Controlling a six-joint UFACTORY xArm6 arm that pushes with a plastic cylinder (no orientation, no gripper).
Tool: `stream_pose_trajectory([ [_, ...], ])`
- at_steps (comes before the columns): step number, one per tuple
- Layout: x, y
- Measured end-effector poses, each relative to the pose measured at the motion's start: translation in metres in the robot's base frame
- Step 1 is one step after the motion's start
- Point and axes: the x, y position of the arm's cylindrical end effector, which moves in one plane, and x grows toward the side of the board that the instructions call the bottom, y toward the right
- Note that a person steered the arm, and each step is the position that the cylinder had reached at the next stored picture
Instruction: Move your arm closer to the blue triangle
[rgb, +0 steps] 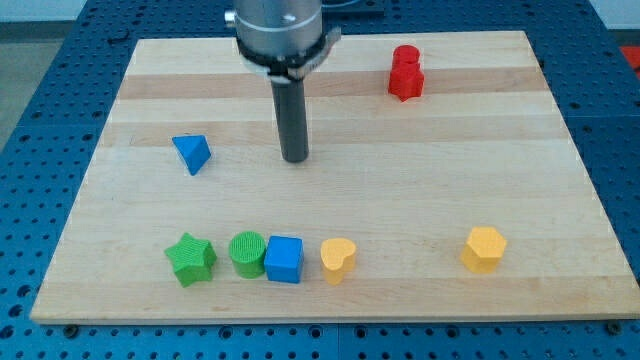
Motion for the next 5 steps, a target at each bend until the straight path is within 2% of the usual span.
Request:
stream_pose_trajectory([
  [2, -0.049, -0.057],
  [3, -0.049, -0.092],
  [5, -0.025, -0.116],
])
